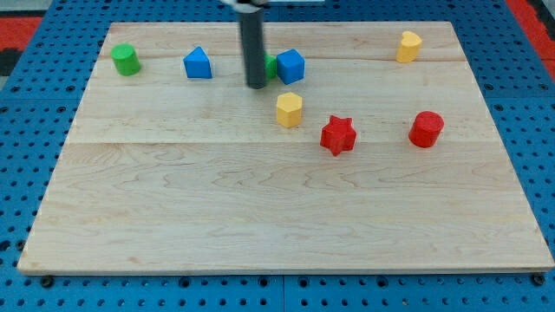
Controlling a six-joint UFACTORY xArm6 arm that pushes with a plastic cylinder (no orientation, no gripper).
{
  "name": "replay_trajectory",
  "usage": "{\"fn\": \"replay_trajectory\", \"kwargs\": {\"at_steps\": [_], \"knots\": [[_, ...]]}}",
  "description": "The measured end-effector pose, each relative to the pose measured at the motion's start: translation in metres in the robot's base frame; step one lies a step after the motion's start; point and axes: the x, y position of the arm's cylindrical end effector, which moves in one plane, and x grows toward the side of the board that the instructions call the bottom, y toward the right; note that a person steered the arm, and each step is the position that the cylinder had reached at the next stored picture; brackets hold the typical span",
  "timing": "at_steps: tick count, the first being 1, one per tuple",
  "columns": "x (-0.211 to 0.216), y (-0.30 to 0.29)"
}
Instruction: Push the blue cube slightly down
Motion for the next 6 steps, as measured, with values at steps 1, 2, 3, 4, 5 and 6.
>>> {"fn": "replay_trajectory", "kwargs": {"at_steps": [1, 2, 3, 4, 5, 6], "knots": [[0.017, 0.034], [0.049, 0.026], [0.053, 0.013], [0.037, 0.005], [0.023, 0.026], [-0.021, 0.046]]}}
